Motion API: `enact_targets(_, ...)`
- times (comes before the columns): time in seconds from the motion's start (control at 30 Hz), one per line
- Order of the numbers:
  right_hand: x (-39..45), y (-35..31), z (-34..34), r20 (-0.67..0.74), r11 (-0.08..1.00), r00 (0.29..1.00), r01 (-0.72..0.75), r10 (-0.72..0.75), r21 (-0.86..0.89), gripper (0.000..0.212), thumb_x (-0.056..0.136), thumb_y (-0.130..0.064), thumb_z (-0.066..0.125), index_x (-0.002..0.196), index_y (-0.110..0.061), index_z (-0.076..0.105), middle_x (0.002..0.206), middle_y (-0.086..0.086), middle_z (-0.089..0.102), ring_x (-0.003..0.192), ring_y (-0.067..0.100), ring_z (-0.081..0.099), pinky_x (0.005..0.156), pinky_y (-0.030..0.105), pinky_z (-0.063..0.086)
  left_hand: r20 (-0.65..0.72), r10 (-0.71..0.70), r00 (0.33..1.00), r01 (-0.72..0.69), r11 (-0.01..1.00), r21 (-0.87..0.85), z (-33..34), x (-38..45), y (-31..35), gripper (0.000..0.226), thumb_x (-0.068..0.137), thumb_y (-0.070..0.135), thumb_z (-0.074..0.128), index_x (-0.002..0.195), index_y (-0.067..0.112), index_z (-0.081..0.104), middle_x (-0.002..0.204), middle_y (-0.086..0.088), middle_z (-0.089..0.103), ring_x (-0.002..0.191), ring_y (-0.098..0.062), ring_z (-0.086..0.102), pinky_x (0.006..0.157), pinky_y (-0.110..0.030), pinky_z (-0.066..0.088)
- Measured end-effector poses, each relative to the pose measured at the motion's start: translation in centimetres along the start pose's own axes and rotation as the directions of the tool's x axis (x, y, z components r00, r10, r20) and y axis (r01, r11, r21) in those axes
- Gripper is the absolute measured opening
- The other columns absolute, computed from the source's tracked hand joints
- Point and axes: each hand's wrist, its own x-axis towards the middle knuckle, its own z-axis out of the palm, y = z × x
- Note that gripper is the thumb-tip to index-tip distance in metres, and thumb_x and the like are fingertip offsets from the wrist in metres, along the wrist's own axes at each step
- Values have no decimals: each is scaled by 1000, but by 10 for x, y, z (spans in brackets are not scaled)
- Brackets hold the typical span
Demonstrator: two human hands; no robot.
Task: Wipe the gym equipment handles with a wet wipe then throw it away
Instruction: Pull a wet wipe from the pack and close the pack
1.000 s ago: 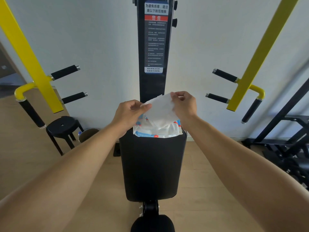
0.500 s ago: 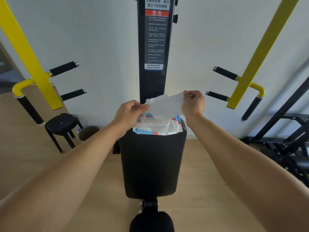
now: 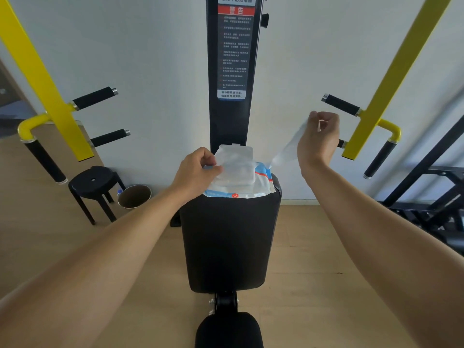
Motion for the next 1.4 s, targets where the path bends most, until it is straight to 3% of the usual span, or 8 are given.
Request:
enact_targets(0.17, -11, -6, 8, 312, 973, 950, 91, -22, -210, 14, 88, -38, 59, 95, -26, 63, 78, -14, 65, 73, 8, 63, 70, 33, 52, 38, 66, 997, -67, 998, 19, 6, -4, 1, 43, 86, 22, 76, 120, 27, 50, 115, 9, 59, 100, -13, 60, 68, -12, 47)
enact_targets(0.3, -21, -10, 23, 637, 788, 746, 268, 194, -554, 41, 90, -58, 59, 103, -22, 75, 88, -2, 71, 79, 16, 65, 79, 36, 58, 26, 106, 994, -108, 990, 91, 9, -7, -5, 39, 88, 31, 73, 125, 32, 60, 116, 12, 59, 102, -14, 60, 75, -14, 49)
enact_targets(0.53, -26, -20, 41, 646, 871, 662, -23, 381, -490, 52, 87, -65, 63, 109, -18, 72, 108, 1, 65, 85, 18, 58, 79, 32, 49, -45, 152, 987, -138, 963, 229, 12, -10, -9, 40, 85, 52, 73, 115, 25, 71, 123, 5, 63, 97, -9, 58, 82, -21, 51)
enact_targets(0.77, -29, -32, 28, 748, 853, 622, 240, 232, -464, 37, 88, -57, 67, 71, -26, 78, 86, -2, 66, 72, 17, 53, 64, 26, 46, -141, 137, 981, -117, 983, 138, 19, -11, -8, 40, 78, 52, 80, 99, 25, 59, 104, 9, 55, 88, -10, 59, 66, -9, 42)
enact_targets(0.87, -33, -22, 25, 786, 802, 568, 336, 245, -493, 31, 84, -50, 75, 76, -20, 75, 79, 2, 65, 69, 18, 57, 64, 29, 50, -176, 87, 980, -79, 996, 51, 17, -12, -12, 53, 74, 47, 85, 104, 22, 49, 100, 9, 59, 82, -7, 59, 65, -10, 44)
enact_targets(0.97, -36, -15, 27, 735, 820, 654, 313, 179, -479, 36, 85, -50, 74, 90, -15, 69, 80, -1, 63, 69, 16, 58, 63, 29, 48, -127, 106, 986, -103, 994, 34, 14, -14, -15, 55, 76, 41, 85, 115, 23, 50, 108, 12, 59, 89, -6, 59, 73, -12, 47)
enact_targets(1.1, -31, -18, 32, 712, 842, 640, 185, 287, -506, 54, 92, -52, 64, 126, -9, 66, 119, 9, 65, 105, 28, 63, 95, 38, 54, -21, 183, 983, -178, 975, 136, 12, -11, -16, 35, 86, 42, 75, 117, 30, 64, 123, 11, 58, 101, -5, 56, 86, -20, 51)
enact_targets(1.4, -35, -21, 30, 704, 844, 638, 155, 311, -514, 43, 93, -59, 58, 76, -26, 80, 98, 0, 67, 80, 16, 59, 71, 28, 50, -126, 19, 992, -11, 998, 61, 16, -10, -5, 48, 80, 32, 82, 108, 20, 45, 105, 3, 58, 92, -13, 59, 64, -15, 46)
